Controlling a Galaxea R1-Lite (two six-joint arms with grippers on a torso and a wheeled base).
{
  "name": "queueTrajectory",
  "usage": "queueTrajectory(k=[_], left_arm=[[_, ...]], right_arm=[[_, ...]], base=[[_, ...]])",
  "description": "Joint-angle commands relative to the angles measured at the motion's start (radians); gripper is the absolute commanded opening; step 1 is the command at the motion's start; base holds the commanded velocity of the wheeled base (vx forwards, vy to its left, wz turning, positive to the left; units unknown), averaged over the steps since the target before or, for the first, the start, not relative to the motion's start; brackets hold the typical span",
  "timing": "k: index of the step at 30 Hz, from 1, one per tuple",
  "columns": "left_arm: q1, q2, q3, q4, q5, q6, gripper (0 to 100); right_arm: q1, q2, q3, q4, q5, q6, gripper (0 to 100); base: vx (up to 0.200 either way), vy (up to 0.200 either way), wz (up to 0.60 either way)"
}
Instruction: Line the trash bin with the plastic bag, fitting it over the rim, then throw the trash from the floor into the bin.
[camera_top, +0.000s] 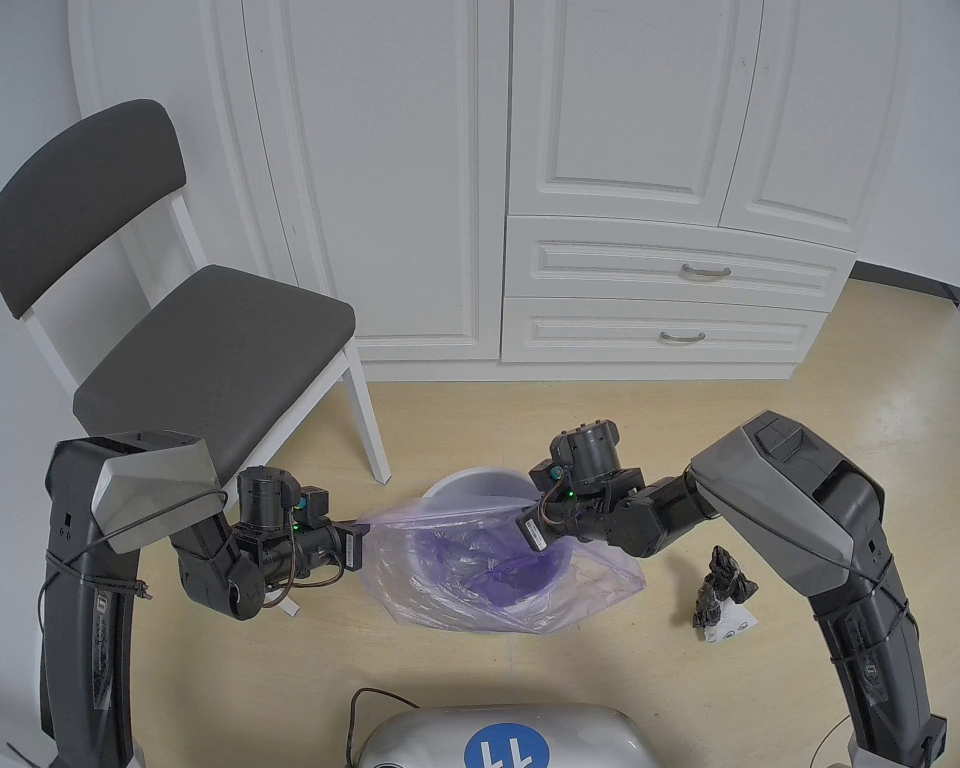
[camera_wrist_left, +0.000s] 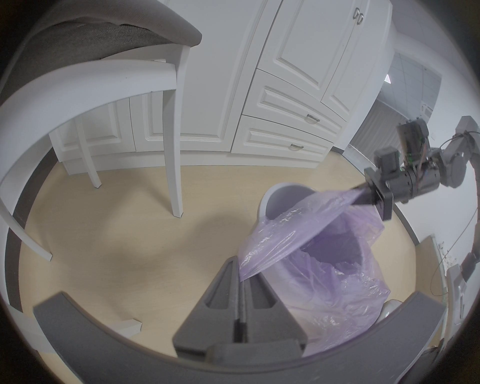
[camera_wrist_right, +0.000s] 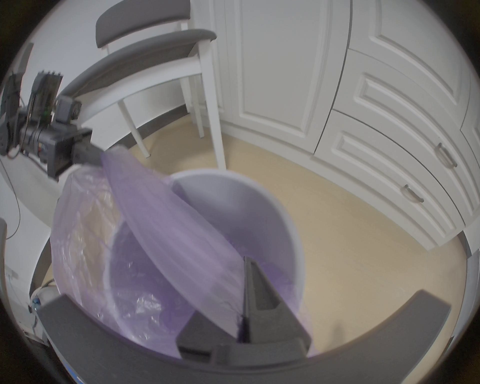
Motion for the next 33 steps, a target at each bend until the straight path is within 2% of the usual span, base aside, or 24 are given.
queueTrajectory(k=[1,3,4,8,11,16,21,22,23,28,29,33], left_arm=[[-0.001,0.017,0.005,-0.002,-0.016,0.000,0],[-0.011,0.018,0.008,-0.006,-0.025,0.002,0],[-0.018,0.018,0.006,-0.022,-0.025,-0.004,100],[-0.040,0.003,0.028,-0.103,-0.020,-0.015,100],[-0.044,-0.047,0.063,-0.098,-0.023,-0.013,100],[-0.035,-0.132,0.103,-0.092,-0.026,-0.012,100],[-0.015,-0.187,0.100,-0.085,-0.025,-0.015,100],[-0.015,-0.187,0.100,-0.085,-0.025,-0.015,100],[-0.006,-0.201,0.103,-0.085,-0.026,-0.015,100],[-0.017,-0.205,0.117,-0.089,-0.026,-0.013,100],[-0.024,-0.202,0.118,-0.091,-0.026,-0.013,100],[-0.069,-0.175,0.126,-0.091,-0.023,-0.015,100]], right_arm=[[-0.027,0.038,-0.119,0.016,-0.009,0.010,0],[-0.027,0.070,-0.194,0.022,-0.029,0.038,0],[-0.026,0.088,-0.237,0.022,-0.043,0.060,0],[-0.015,0.133,-0.332,0.034,-0.067,0.132,0],[-0.015,0.157,-0.397,0.040,-0.087,0.176,0],[-0.009,0.205,-0.398,0.020,-0.107,0.250,0],[0.011,0.222,-0.398,-0.110,-0.207,0.317,0],[0.011,0.222,-0.398,-0.110,-0.207,0.317,0],[0.020,0.220,-0.398,-0.185,-0.227,0.330,0],[0.046,0.223,-0.398,-0.267,-0.222,0.331,0],[0.049,0.232,-0.398,-0.270,-0.224,0.330,100],[0.068,0.245,-0.398,-0.313,-0.237,0.340,100]], base=[[0.000,0.000,0.00],[0.000,0.000,0.00],[0.000,0.000,0.00],[0.000,0.000,0.00],[0.000,0.000,0.00],[0.000,0.000,0.00],[0.000,0.000,0.00],[0.000,0.000,0.00],[0.000,0.000,0.00],[0.000,0.000,0.00],[0.000,0.000,0.00],[0.000,0.000,0.00]])
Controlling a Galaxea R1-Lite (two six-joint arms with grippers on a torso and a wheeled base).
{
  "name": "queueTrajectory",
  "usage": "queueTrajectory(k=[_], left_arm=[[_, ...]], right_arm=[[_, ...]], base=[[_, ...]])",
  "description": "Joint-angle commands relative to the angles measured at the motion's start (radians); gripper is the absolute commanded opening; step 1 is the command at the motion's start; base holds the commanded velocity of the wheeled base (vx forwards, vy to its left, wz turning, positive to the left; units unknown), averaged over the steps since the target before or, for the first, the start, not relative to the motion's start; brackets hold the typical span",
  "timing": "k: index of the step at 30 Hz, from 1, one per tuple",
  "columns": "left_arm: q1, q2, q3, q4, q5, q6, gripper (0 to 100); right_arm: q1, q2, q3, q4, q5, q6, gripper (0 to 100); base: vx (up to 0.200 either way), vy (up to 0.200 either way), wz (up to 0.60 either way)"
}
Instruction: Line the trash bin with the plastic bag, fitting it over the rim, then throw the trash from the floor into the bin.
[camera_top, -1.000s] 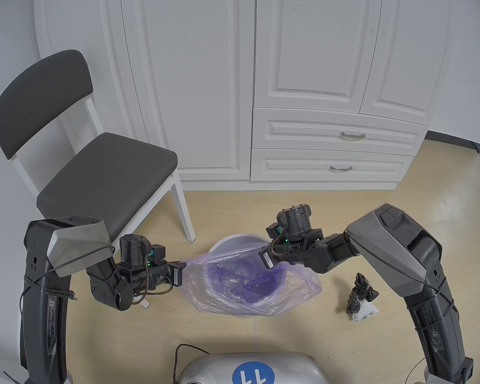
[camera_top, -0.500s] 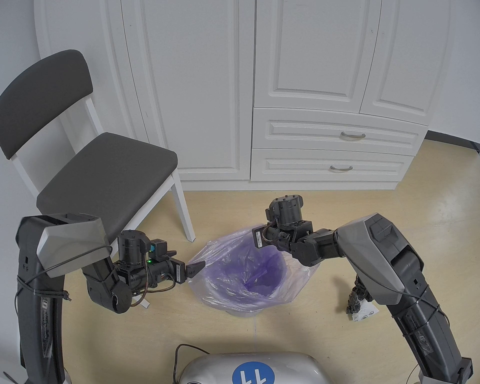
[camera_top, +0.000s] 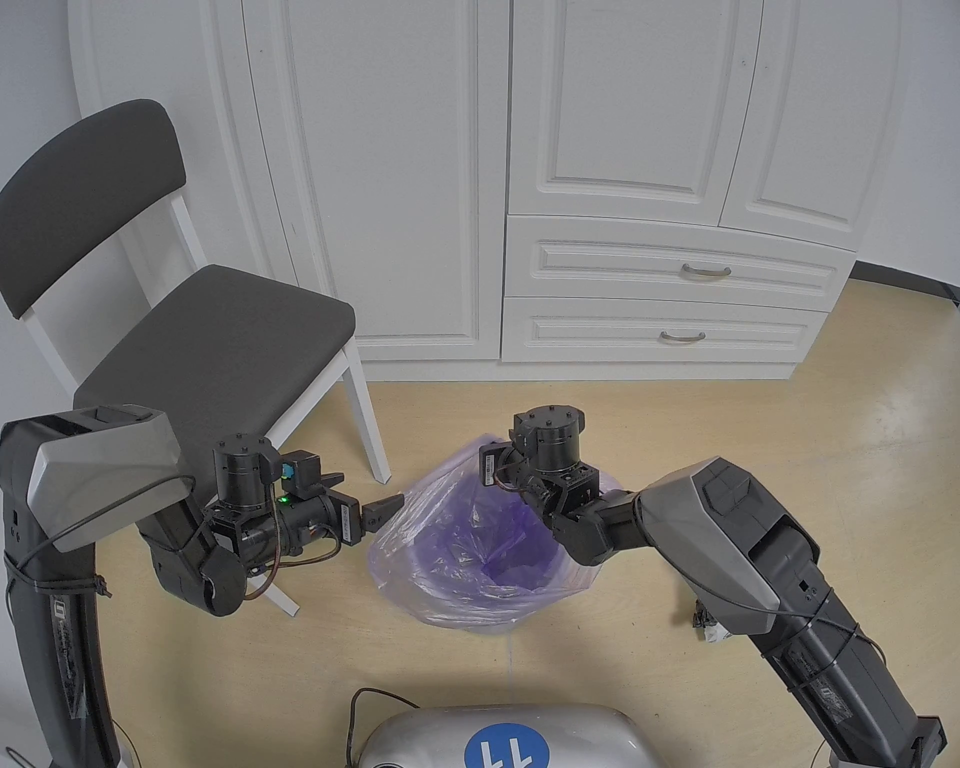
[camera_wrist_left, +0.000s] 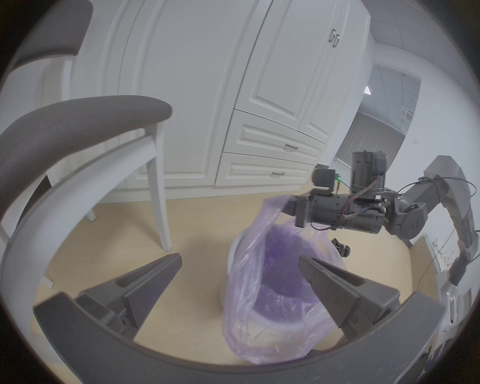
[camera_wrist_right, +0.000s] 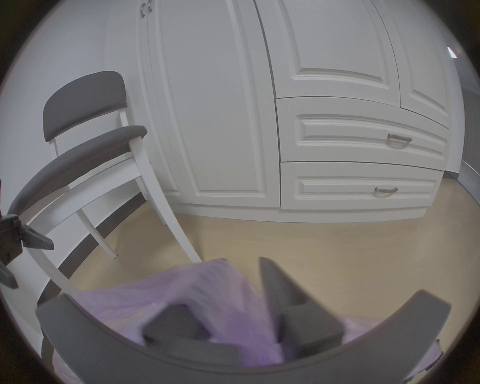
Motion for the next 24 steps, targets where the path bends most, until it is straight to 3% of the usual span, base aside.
queueTrajectory(k=[1,2,7,12,17,21,24], left_arm=[[-0.042,0.022,0.011,-0.009,0.005,-0.001,100],[-0.052,0.034,0.008,-0.012,0.007,-0.001,100],[-0.062,0.094,-0.031,-0.010,0.011,-0.007,100],[-0.075,0.128,-0.055,0.005,0.019,-0.018,100],[-0.081,0.137,-0.060,0.000,0.028,-0.018,100],[-0.091,0.123,-0.040,-0.001,0.044,-0.005,100],[-0.091,0.133,-0.060,0.005,0.036,-0.001,100]], right_arm=[[0.023,0.005,0.000,-0.038,-0.007,0.011,100],[0.028,-0.031,0.003,-0.031,-0.009,0.013,100],[0.033,-0.347,0.409,0.083,0.031,0.004,100],[0.000,-0.488,0.610,0.026,0.073,0.033,100],[-0.004,-0.430,0.647,-0.040,0.066,0.094,100],[0.002,-0.362,0.587,-0.066,0.062,0.148,100],[0.002,-0.307,0.496,-0.069,0.046,0.235,100]], base=[[0.000,0.000,0.00],[0.000,0.000,0.00],[0.000,0.000,0.00],[0.000,0.000,0.00],[0.000,0.000,0.00],[0.000,0.000,0.00],[0.000,0.000,0.00]])
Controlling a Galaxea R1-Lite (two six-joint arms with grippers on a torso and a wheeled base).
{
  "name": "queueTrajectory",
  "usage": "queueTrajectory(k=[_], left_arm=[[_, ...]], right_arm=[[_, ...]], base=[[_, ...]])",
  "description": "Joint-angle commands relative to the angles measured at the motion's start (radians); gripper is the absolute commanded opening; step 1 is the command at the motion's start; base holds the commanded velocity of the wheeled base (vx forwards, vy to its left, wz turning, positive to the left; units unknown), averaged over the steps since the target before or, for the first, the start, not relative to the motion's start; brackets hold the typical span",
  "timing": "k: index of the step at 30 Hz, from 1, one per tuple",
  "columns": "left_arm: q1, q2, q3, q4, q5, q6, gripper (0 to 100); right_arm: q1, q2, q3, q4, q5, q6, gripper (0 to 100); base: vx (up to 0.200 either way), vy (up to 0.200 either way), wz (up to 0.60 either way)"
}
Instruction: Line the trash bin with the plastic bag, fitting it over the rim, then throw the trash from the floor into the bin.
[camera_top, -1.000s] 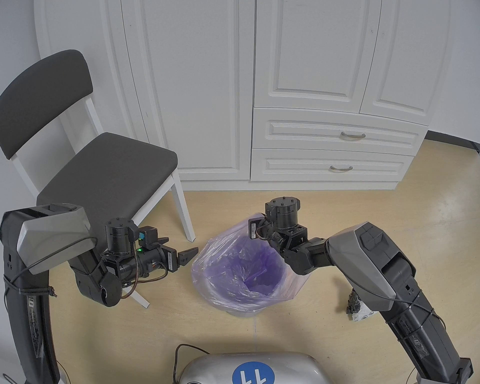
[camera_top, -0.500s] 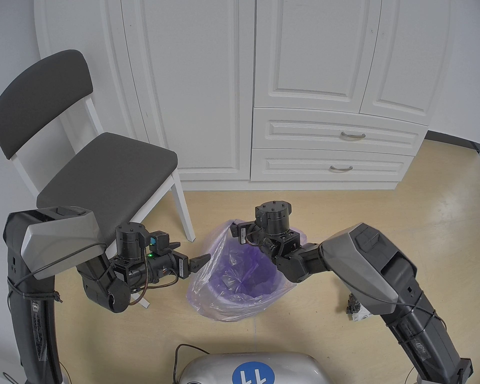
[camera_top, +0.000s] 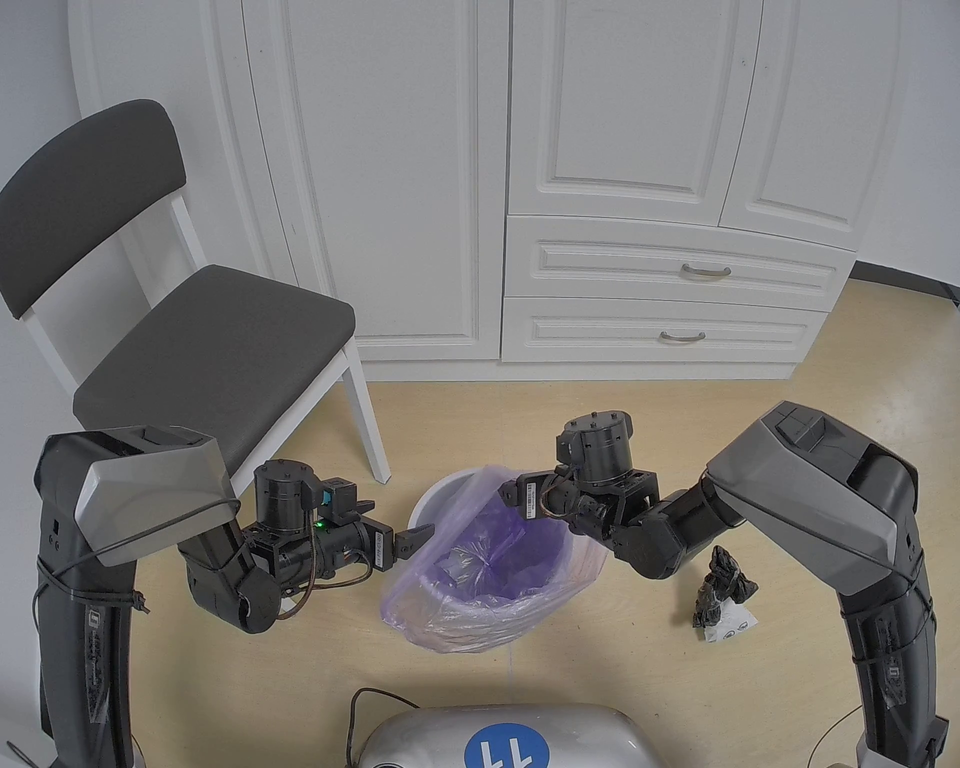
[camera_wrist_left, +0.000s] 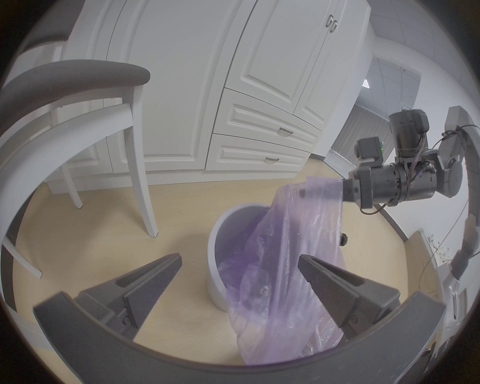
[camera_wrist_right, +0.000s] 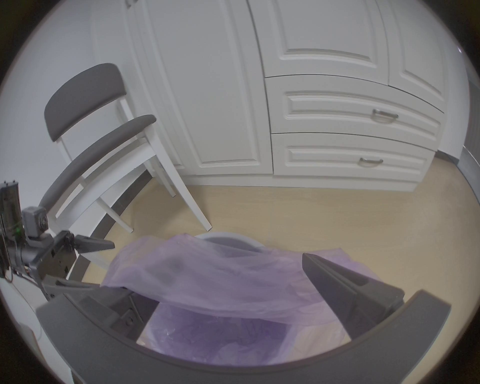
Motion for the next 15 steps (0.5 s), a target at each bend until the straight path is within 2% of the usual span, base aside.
queueTrajectory(k=[1,6,12,15], left_arm=[[-0.015,0.031,-0.033,0.012,0.001,0.010,100],[-0.029,0.021,-0.066,0.072,-0.006,0.017,100],[-0.041,0.010,-0.113,0.110,-0.006,0.017,100],[-0.040,-0.022,-0.099,0.109,-0.001,0.017,100]], right_arm=[[-0.006,0.080,-0.173,-0.038,-0.015,0.159,100],[-0.009,0.201,-0.380,-0.037,-0.026,0.270,100],[0.017,0.322,-0.601,-0.023,-0.027,0.301,100],[0.034,0.367,-0.627,-0.010,-0.027,0.293,100]], base=[[0.000,0.000,0.00],[0.000,0.000,0.00],[0.000,0.000,0.00],[0.000,0.000,0.00]])
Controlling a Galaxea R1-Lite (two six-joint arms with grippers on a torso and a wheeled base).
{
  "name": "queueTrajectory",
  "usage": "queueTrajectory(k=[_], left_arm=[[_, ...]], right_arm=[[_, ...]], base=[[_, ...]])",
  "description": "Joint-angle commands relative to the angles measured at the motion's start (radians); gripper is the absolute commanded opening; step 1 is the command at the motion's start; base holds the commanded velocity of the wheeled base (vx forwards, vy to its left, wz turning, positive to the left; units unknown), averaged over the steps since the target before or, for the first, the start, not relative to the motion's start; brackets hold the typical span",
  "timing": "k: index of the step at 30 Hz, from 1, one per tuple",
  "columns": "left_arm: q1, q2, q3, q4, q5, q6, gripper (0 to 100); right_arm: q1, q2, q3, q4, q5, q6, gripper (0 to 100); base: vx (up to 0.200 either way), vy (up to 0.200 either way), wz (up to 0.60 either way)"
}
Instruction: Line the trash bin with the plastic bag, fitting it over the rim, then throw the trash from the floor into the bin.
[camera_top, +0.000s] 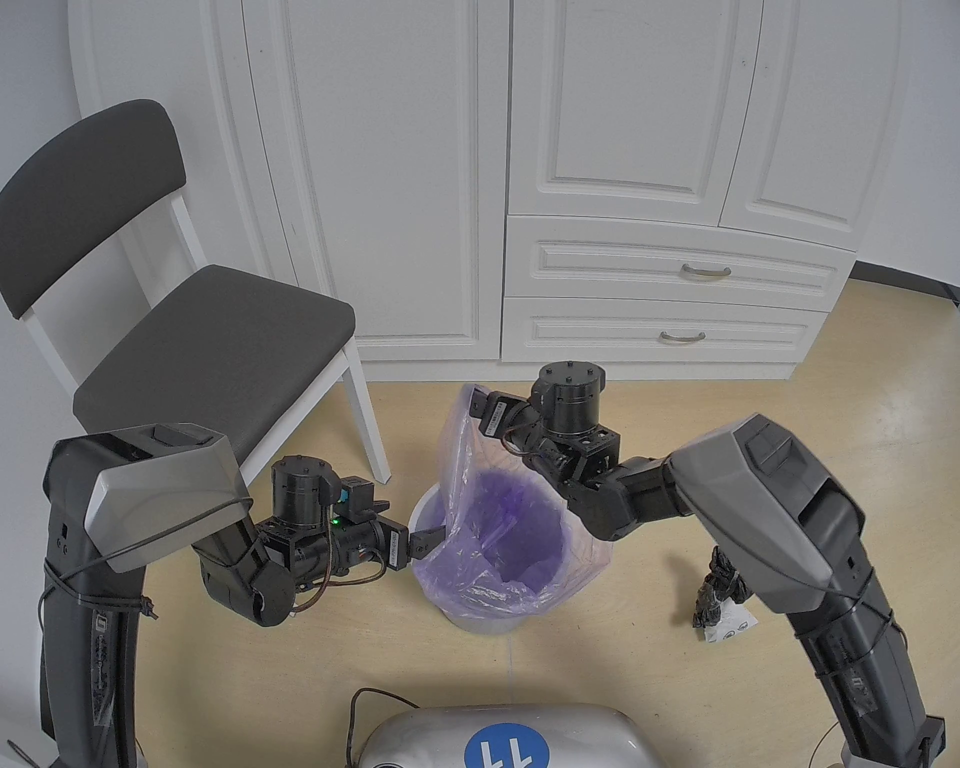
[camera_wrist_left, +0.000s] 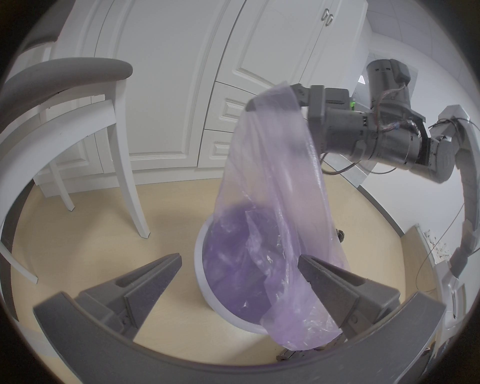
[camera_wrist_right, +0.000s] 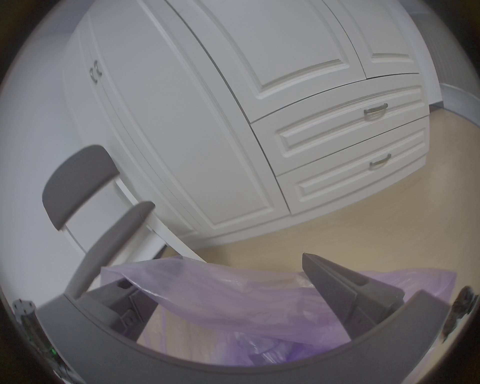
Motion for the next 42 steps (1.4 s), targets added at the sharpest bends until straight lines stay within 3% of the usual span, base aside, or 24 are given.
queueTrajectory(k=[1,6,9,12,26,30,42], left_arm=[[-0.012,-0.039,-0.027,0.027,0.003,0.002,100],[0.071,-0.112,0.057,0.032,0.014,0.084,100],[0.132,-0.132,0.065,0.035,0.064,0.151,100],[0.147,-0.154,0.062,0.063,0.073,0.154,100],[-0.011,-0.112,0.091,0.067,0.066,0.151,100],[-0.014,-0.086,0.073,0.061,0.067,0.147,100],[-0.023,-0.128,0.034,0.099,0.064,0.147,100]], right_arm=[[0.029,0.190,-0.161,0.015,-0.005,0.041,100],[0.042,0.213,-0.161,0.035,-0.005,0.032,100],[0.043,0.210,-0.161,0.030,-0.003,0.032,100],[0.045,0.205,-0.161,0.024,-0.003,0.034,100],[0.088,0.181,-0.161,0.036,0.033,-0.009,100],[0.100,0.182,-0.161,0.038,0.053,-0.072,100],[0.097,0.175,-0.161,0.047,0.095,-0.083,100]], base=[[0.000,0.000,0.00],[0.000,0.000,0.00],[0.000,0.000,0.00],[0.000,0.000,0.00],[0.000,0.000,0.00],[0.000,0.000,0.00],[0.000,0.000,0.00]])
